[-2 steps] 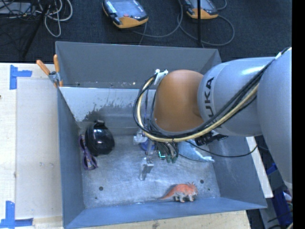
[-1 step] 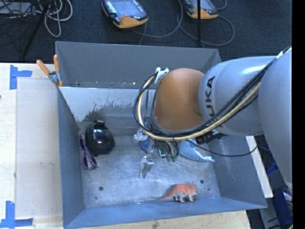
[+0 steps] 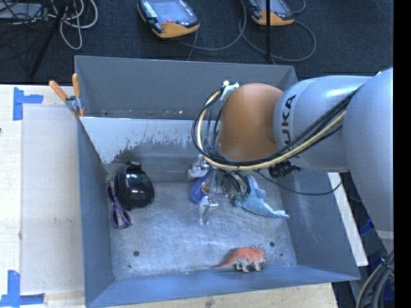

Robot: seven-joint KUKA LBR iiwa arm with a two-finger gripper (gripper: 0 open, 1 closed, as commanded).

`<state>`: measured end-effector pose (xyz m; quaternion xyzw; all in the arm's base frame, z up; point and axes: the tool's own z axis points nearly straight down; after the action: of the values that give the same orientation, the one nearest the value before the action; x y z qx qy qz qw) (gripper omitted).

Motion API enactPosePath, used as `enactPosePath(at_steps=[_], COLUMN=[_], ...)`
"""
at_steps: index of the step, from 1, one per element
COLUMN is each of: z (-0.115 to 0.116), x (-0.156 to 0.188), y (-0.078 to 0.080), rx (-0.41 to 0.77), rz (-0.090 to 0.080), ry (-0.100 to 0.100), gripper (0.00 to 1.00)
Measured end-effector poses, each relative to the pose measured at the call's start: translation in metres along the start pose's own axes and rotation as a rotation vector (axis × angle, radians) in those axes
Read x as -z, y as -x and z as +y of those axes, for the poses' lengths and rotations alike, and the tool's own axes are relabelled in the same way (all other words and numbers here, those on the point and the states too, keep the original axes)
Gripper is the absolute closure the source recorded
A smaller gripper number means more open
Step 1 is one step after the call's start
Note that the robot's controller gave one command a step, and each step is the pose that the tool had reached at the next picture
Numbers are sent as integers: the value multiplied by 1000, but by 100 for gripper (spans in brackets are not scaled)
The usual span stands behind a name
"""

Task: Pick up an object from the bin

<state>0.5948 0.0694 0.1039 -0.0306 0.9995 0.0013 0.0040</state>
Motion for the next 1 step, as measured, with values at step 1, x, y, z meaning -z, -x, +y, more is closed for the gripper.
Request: enactPosePath(at_steps=[1], z=[-46], x=[-32], y=[45], rx=[19], rz=[37], ry=[18], gripper=[0])
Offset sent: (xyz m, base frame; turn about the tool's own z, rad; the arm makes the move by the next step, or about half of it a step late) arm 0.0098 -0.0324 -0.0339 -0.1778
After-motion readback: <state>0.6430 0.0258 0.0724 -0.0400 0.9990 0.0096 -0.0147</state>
